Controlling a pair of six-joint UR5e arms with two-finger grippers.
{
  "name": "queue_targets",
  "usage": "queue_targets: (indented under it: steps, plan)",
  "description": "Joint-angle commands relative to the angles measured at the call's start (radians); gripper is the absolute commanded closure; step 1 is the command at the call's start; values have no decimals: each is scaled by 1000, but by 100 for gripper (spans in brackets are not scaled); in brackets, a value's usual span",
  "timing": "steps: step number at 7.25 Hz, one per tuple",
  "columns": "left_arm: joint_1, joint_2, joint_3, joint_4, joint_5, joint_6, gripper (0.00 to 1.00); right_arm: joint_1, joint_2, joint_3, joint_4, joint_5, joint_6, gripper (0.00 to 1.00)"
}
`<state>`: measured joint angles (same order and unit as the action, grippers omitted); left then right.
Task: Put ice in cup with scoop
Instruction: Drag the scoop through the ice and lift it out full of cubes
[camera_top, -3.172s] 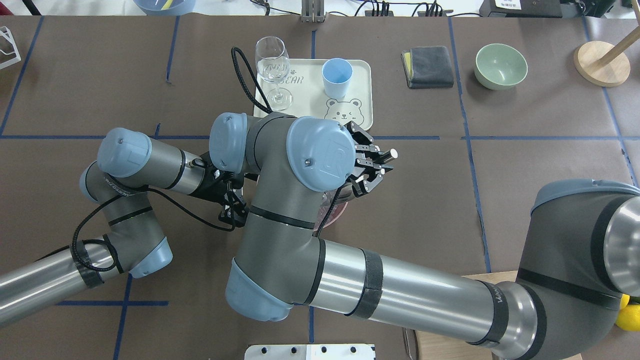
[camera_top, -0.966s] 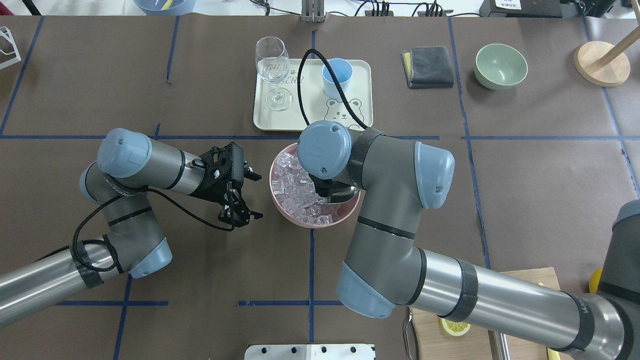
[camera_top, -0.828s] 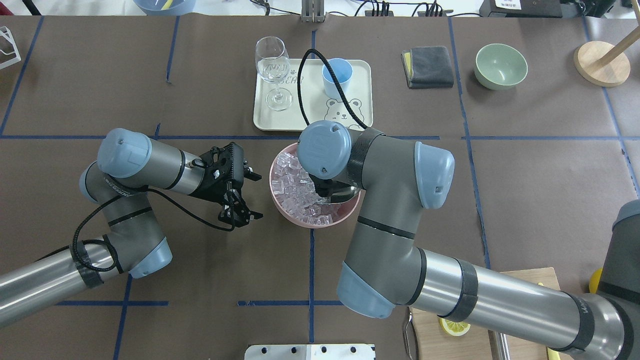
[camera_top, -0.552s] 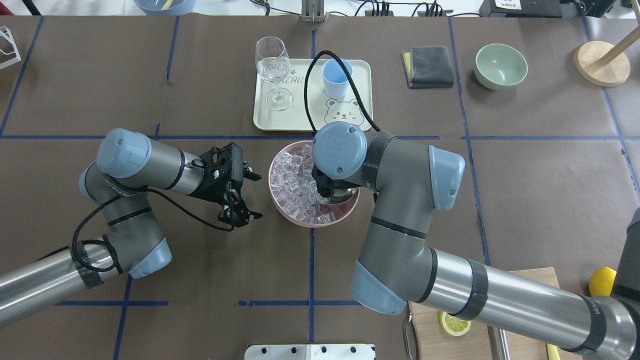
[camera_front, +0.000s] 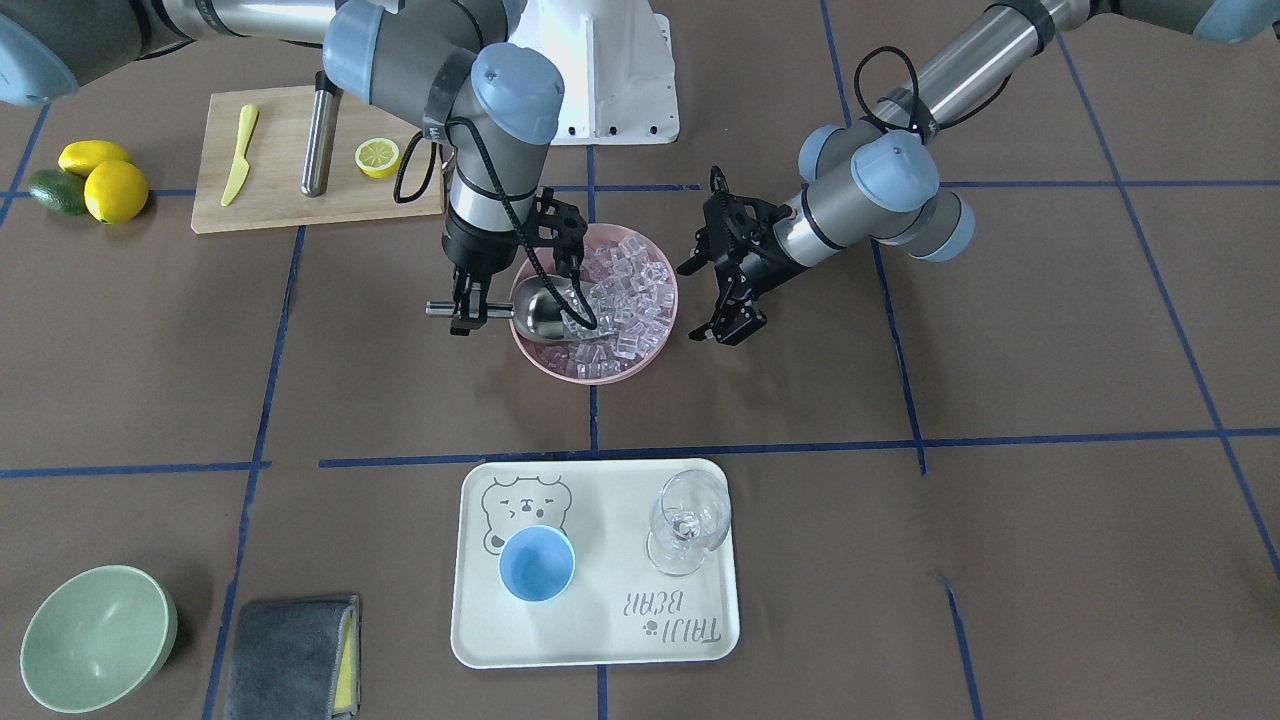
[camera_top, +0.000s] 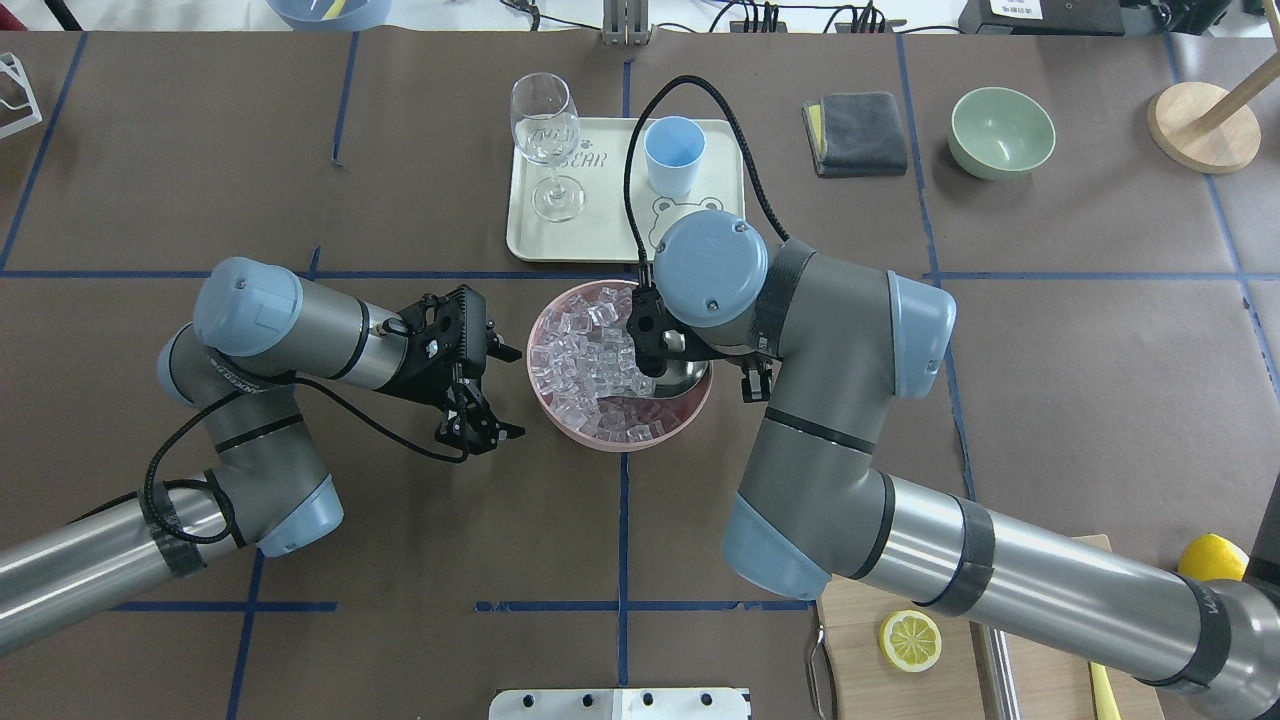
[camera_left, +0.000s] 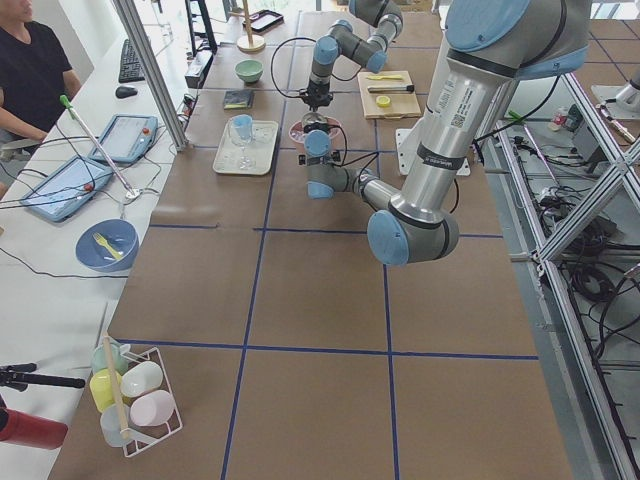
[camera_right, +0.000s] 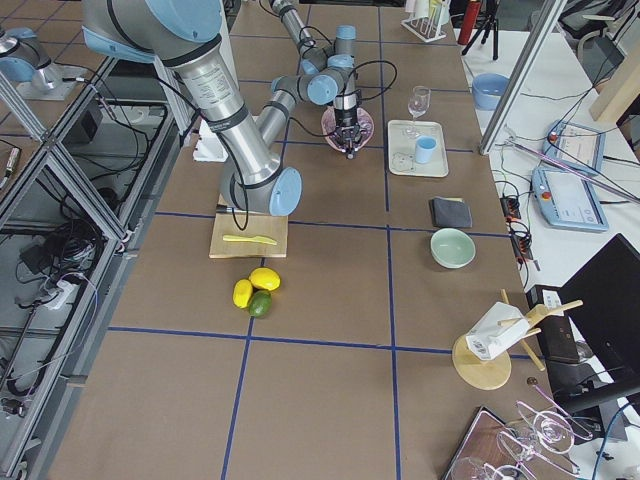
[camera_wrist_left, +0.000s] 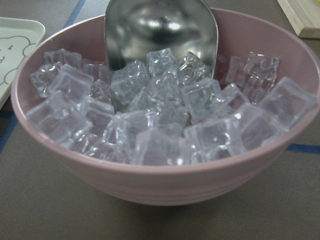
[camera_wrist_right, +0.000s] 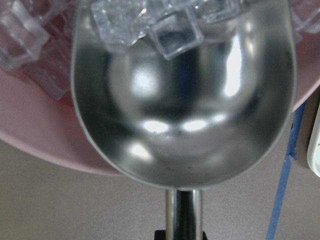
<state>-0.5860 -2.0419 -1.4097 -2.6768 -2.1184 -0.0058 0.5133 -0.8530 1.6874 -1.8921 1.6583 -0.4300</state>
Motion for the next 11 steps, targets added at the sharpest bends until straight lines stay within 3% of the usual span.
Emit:
queue_targets:
  steps: [1,3,6,11]
  plan:
    - [0,0,0,0,0,1,0,20,-24,0,57,64,10,100]
    - [0,0,0,0,0,1,0,25,-57,0,143,92,10,100]
    - [0,0,-2,0,0,1,0,37,-55,6,156,126,10,100]
    - [0,2,-2,0,0,3,0,82,-81,6,249,256,10,100]
